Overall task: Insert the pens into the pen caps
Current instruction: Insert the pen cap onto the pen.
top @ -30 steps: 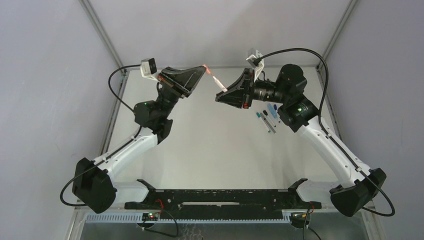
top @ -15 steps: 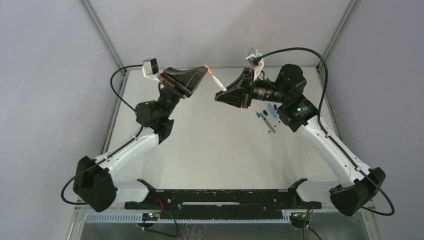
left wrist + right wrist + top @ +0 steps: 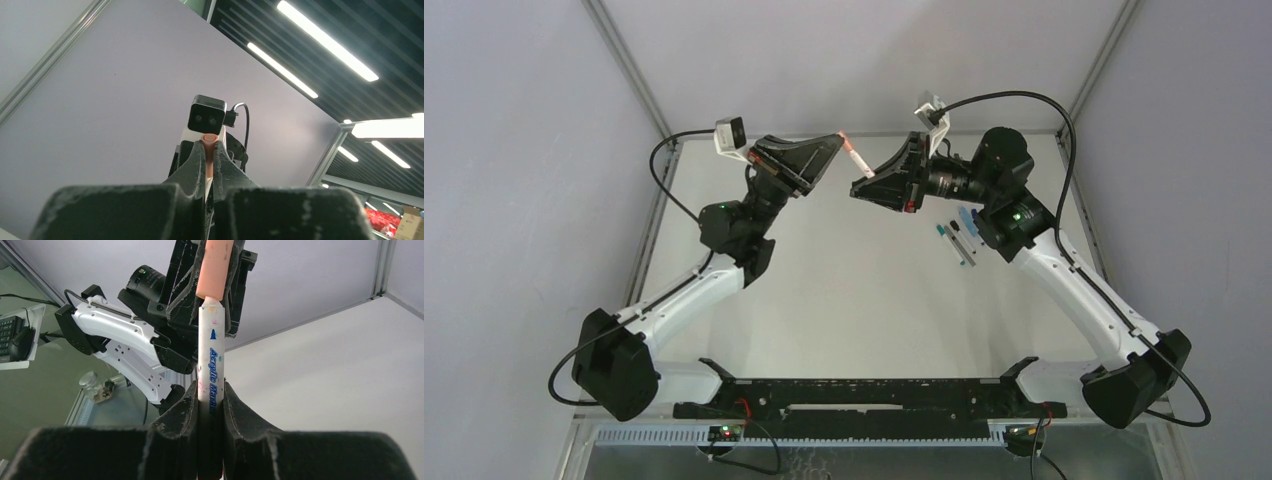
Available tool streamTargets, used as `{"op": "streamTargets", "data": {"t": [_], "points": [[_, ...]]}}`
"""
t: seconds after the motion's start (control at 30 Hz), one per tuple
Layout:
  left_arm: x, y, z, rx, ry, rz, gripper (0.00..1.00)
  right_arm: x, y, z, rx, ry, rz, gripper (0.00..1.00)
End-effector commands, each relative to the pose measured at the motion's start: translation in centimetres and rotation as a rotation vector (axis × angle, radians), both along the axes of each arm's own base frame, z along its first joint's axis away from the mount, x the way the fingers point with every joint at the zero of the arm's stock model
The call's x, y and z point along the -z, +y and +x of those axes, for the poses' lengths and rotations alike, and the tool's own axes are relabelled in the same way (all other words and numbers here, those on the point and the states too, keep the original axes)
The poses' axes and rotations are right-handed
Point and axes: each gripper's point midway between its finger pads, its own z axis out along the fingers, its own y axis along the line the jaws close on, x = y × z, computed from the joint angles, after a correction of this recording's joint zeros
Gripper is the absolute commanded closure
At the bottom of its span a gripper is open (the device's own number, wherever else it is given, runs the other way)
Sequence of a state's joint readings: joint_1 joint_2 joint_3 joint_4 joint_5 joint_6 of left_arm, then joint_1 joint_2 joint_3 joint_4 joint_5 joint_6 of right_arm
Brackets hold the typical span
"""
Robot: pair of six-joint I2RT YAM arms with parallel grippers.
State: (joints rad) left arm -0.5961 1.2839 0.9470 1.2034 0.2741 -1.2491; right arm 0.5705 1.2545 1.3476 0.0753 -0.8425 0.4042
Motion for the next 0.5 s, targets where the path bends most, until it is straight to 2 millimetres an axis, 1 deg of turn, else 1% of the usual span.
{"op": "streamTargets", "data": {"t": [0.0,0.1,0.2,0.4,0.47], "points": [[-0.4,-0.3,-1.0,0.017,-0.049,-0.001,1.0,-2.3,0.3,-0.1,0.005,-0.031,0.056,1.0],[0.0,-0.4,-1.0,0.016,-0.048,0.014,1.0,-2.7,0.3,0.0,0.006,-0.04,0.062,1.0],[0.9,-1.0,-0.6,-0.005,-0.029,0.066,1.0,-2.9,0.3,0.4,0.026,-0.063,0.056,1.0],[3.2,-2.5,0.5,-0.111,0.01,0.257,1.0,-1.9,0.1,3.0,0.142,-0.146,-0.024,1.0],[3.5,-2.9,0.6,-0.136,0.01,0.301,1.0,-1.7,0.1,3.5,0.164,-0.156,-0.041,1.0]]}}
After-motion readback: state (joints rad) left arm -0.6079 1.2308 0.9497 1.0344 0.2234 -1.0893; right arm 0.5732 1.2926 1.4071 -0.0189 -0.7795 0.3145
